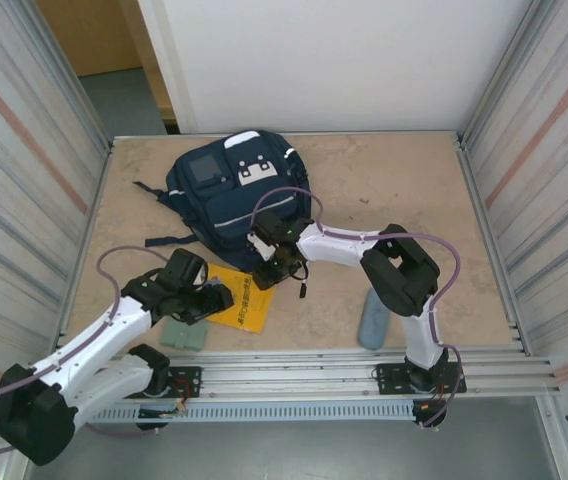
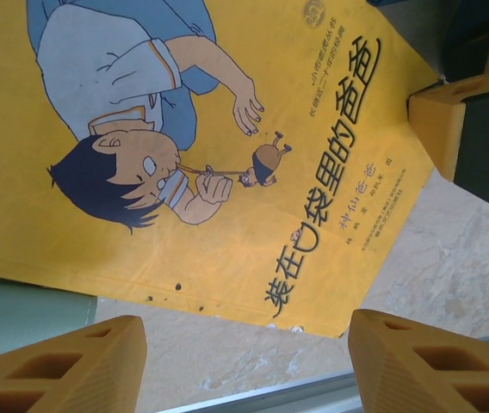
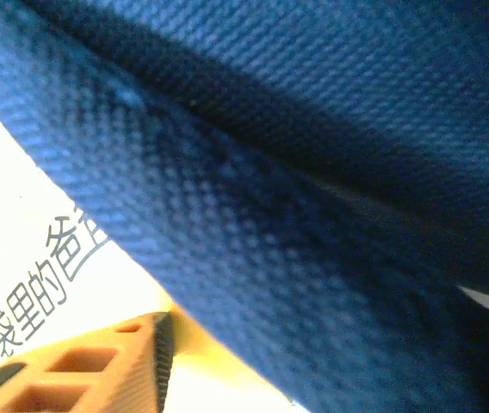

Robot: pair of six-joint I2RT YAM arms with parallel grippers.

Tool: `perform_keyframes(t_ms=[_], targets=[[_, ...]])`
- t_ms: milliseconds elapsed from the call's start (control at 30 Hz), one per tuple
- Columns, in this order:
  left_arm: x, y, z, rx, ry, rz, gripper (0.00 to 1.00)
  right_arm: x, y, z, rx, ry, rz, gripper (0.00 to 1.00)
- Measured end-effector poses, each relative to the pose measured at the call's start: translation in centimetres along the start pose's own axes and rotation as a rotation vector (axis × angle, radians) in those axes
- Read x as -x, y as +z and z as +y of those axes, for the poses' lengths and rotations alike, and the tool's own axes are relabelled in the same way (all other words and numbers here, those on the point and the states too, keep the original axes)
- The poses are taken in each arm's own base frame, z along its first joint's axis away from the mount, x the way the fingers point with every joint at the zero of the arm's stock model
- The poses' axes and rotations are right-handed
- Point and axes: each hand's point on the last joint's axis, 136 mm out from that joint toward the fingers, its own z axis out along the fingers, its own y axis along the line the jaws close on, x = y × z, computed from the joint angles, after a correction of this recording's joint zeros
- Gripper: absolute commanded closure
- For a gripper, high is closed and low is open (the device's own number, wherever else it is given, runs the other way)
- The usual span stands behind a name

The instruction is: Pack the student bag

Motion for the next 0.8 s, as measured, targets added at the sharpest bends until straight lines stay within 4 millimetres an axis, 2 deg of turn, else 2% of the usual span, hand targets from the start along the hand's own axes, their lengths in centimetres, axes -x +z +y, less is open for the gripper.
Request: perform_keyframes(t_ms=[133,233,433,633,800], targets=[[0.2,0.2,-0.3,-0.011,0.005,0.0,0.36,-1.2,-0.4,0.4,-0.015,-0.021,-0.015,0.68],[0.3,0.6,-0.5,-0.011,0.015,0.004,0.37,-3.3,-0.9,0.6,-0.035,-0.037,0.005,0.69],[-0.4,1.4,-0.9,0.005,0.052,0.042,0.37,-6.9,-1.6,1.0,-0.084,0.006,0.027,0.67],[-1.0,1.7,-2.4,-0.001,0.122,0.065,0.37,-11.6,-2.8,1.2,-0.123,0.138,0.064,0.66],[-2.6,2.1,-3.2,0.011,0.189,0.085,0.38,-14.9,-3.4,2.1,-0.122,0.223,0.108,0.63]])
